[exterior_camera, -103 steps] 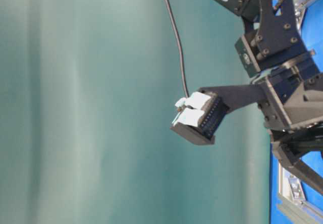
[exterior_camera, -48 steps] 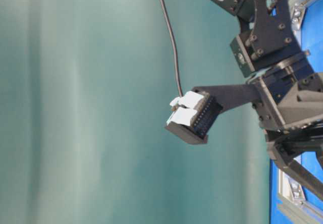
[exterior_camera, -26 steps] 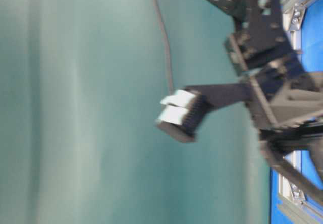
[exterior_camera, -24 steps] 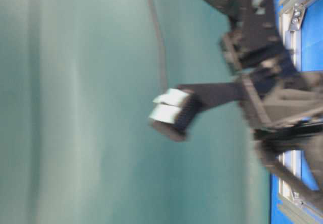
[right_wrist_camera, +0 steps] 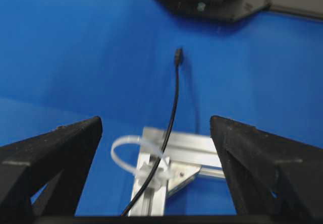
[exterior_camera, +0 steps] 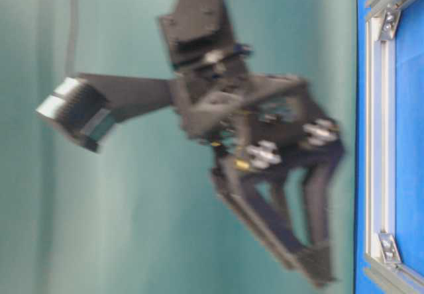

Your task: Insert the wire through the string loop located on the left side.

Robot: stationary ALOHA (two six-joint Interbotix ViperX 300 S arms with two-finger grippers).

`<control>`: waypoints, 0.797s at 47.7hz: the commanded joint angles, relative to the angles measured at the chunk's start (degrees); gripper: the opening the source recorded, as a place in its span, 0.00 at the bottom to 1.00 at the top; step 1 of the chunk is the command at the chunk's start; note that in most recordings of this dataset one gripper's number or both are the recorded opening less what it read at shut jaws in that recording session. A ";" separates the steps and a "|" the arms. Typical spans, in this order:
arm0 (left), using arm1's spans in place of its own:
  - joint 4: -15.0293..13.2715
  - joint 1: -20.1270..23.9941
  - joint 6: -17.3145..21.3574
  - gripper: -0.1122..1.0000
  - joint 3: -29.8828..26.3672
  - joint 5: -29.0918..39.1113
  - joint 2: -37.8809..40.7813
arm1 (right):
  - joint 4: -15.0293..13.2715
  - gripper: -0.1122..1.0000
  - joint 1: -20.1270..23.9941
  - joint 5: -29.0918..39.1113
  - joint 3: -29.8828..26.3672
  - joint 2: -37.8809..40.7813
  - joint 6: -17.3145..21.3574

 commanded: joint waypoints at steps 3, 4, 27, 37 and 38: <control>0.18 -0.18 0.00 0.84 -1.49 -0.35 0.35 | -0.09 0.98 -0.18 2.37 -0.53 -5.80 -0.62; 0.18 -0.18 0.00 0.84 -1.49 -0.35 0.35 | -0.09 0.98 -0.18 2.72 -0.53 -6.24 -0.79; 0.18 -1.14 0.09 0.83 -1.49 -0.35 0.35 | -0.09 0.98 -0.18 3.87 0.26 -7.91 -1.05; 0.18 -1.14 0.09 0.83 -1.49 -0.35 0.35 | -0.09 0.98 -0.18 3.96 0.26 -7.91 -1.05; 0.18 -1.14 0.09 0.83 -1.49 -0.35 0.35 | -0.09 0.98 -0.18 3.96 0.26 -7.91 -1.05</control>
